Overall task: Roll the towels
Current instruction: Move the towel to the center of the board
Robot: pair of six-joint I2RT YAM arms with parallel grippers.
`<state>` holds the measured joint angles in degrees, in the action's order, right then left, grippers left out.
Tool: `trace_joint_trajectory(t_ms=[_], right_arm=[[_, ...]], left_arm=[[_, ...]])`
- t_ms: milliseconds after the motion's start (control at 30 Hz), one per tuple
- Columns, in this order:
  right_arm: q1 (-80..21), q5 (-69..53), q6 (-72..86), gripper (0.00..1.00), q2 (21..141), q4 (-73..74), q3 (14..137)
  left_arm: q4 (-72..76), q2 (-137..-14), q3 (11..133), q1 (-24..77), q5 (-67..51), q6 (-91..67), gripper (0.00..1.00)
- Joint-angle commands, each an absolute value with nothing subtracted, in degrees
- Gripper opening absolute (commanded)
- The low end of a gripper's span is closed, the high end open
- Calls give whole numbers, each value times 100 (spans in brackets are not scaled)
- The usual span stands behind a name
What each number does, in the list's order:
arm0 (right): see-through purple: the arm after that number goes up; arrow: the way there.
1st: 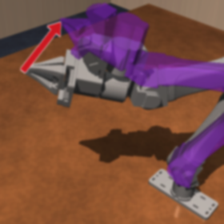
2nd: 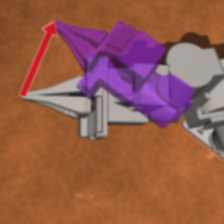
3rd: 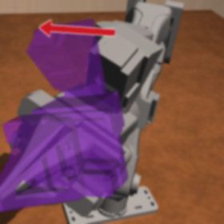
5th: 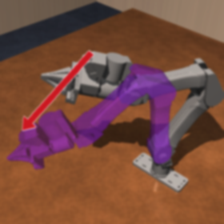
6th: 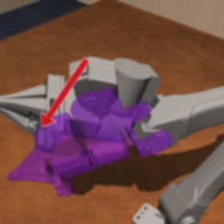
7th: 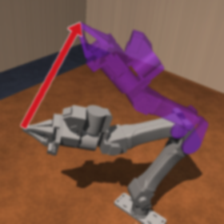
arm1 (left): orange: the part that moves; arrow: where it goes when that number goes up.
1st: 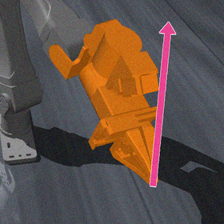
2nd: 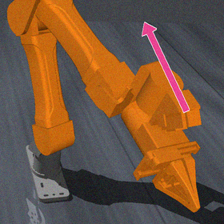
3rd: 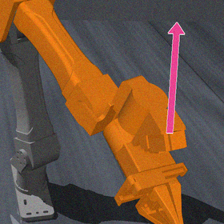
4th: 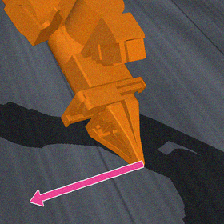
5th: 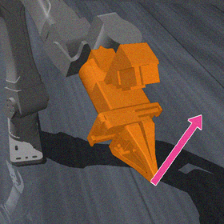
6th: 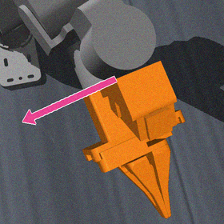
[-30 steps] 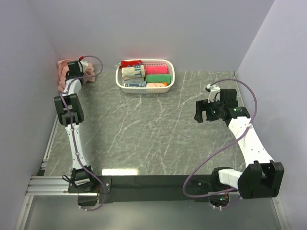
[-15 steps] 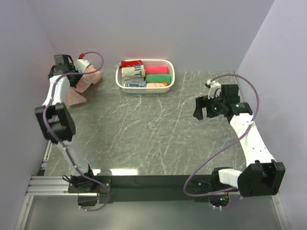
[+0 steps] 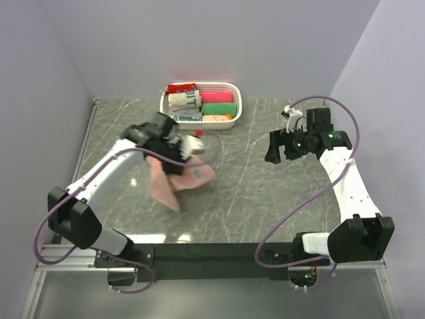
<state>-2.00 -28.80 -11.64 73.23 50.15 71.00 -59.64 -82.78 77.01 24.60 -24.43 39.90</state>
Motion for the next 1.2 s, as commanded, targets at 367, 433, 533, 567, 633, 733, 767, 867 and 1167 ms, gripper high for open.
trace_joint_trajectory(t_ms=[367,433,533,567,633,733,767,867,1167], right_arm=[[-88,-3498,-1090,87,7585,5361,6743],[-97,-3551,-1142,85,7629,5388,6619],[-202,-3586,-1291,78,7769,5502,6346],[-263,-3551,-1335,77,7857,5528,6233],[-491,-3385,-1528,74,7962,5642,6153],[-798,-3007,-1722,68,8165,5687,6003],[-852,-2745,-1749,68,8261,5669,5977],[-1028,-2139,-1775,64,8664,5555,5871],[-1888,-1073,-1459,54,9438,5081,5722]], left_arm=[[-4536,-9449,9423,3106,-3497,1336,54],[-4430,-9317,9089,2849,-3350,1345,53],[-4175,-9290,8641,2637,-2867,1476,51],[-4123,-9334,8483,2637,-2517,1590,50],[-4166,-9605,8455,2628,-2347,1817,50],[-4297,-10019,8429,2610,-2224,1942,50],[-4272,-10089,8350,2584,-2145,1960,49],[-4140,-10274,8314,2435,-2127,1793,49],[-4096,-10371,8359,1899,-2373,1187,52]])
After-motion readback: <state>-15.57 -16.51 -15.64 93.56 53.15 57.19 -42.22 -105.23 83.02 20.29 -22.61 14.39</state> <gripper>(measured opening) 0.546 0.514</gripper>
